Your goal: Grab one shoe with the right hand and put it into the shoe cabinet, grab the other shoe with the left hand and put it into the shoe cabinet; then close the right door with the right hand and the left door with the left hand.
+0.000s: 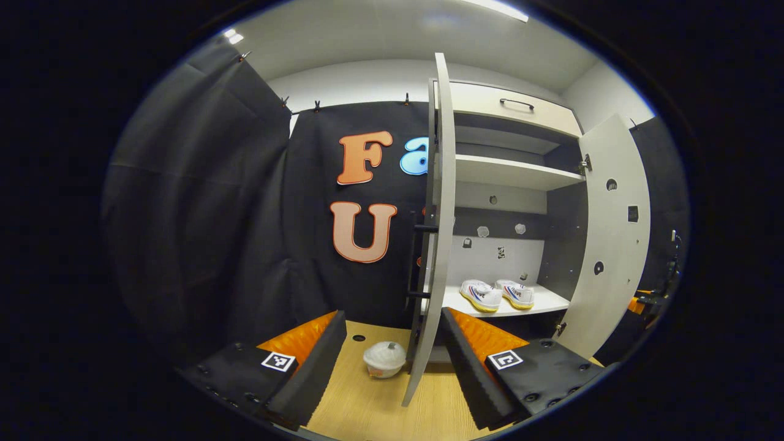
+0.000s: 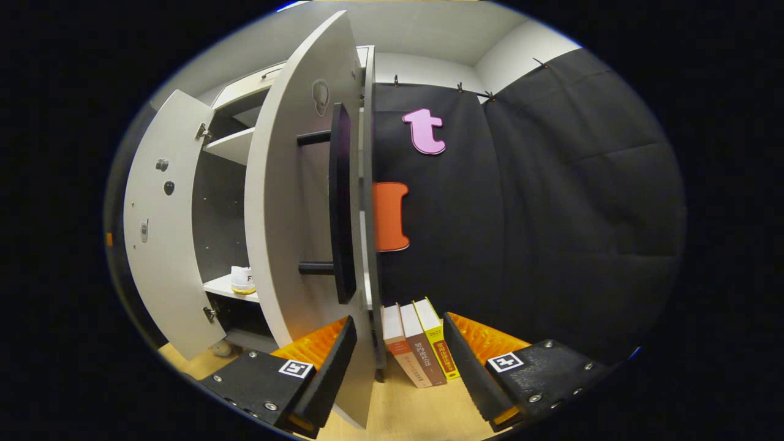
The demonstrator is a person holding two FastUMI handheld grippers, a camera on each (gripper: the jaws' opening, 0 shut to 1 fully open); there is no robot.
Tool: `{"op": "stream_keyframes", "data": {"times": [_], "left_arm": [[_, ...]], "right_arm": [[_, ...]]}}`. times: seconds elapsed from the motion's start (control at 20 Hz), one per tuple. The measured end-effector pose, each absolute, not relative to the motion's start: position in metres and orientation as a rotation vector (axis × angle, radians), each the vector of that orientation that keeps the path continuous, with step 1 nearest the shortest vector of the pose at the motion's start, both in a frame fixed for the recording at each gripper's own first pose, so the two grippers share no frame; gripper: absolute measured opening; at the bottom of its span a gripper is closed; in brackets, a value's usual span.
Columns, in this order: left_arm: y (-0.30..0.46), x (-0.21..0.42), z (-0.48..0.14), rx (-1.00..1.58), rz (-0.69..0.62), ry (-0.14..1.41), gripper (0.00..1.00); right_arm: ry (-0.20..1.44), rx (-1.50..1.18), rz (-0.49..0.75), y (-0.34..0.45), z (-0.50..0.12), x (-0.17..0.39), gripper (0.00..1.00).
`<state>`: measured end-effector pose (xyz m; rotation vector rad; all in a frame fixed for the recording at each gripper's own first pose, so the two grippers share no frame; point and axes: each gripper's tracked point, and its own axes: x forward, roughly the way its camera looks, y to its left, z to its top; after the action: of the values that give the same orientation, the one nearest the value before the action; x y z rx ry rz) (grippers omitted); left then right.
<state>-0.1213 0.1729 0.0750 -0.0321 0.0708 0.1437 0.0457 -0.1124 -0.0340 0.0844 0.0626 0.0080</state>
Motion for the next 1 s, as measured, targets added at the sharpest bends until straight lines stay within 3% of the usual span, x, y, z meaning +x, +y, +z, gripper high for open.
{"op": "stream_keyframes", "data": {"times": [0.75,0.85,0.9,0.95,1.0], "left_arm": [[0.187,-0.117,0.063,-0.046,0.113,0.097,0.96],[0.188,-0.114,0.065,-0.043,0.11,0.091,0.96],[0.19,-0.112,0.065,-0.042,0.112,0.091,0.96],[0.193,-0.11,0.064,-0.039,0.116,0.091,0.96],[0.196,-0.11,0.065,-0.035,0.121,0.091,0.96]], "right_arm": [[0.099,0.047,0.237,0.02,-0.039,0.093,0.89],[0.105,0.03,0.234,0.032,-0.048,0.11,0.9],[0.113,0.027,0.233,0.041,-0.051,0.12,0.98],[0.119,0.031,0.237,0.05,-0.05,0.128,0.91],[0.119,0.039,0.242,0.055,-0.05,0.134,0.91]]}}
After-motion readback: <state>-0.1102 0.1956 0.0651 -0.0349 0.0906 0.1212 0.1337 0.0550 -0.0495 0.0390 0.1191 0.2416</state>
